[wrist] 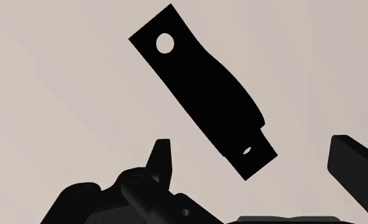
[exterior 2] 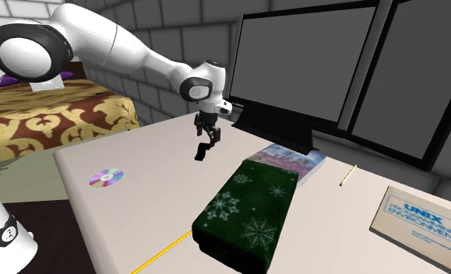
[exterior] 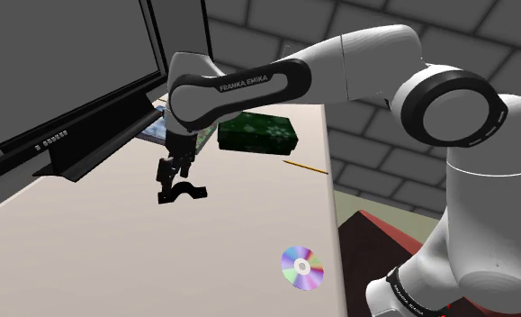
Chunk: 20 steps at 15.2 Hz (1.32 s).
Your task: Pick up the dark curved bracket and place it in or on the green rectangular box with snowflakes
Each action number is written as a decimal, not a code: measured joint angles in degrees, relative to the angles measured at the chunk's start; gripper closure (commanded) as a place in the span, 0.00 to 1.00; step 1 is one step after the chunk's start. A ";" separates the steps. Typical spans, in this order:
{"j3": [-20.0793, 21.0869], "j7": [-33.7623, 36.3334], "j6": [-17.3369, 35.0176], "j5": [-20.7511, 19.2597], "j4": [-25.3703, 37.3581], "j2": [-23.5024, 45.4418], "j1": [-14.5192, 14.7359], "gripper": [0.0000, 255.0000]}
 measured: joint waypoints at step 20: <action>0.01 0.03 2.10 -0.09 -0.68 1.33 0.42 1.00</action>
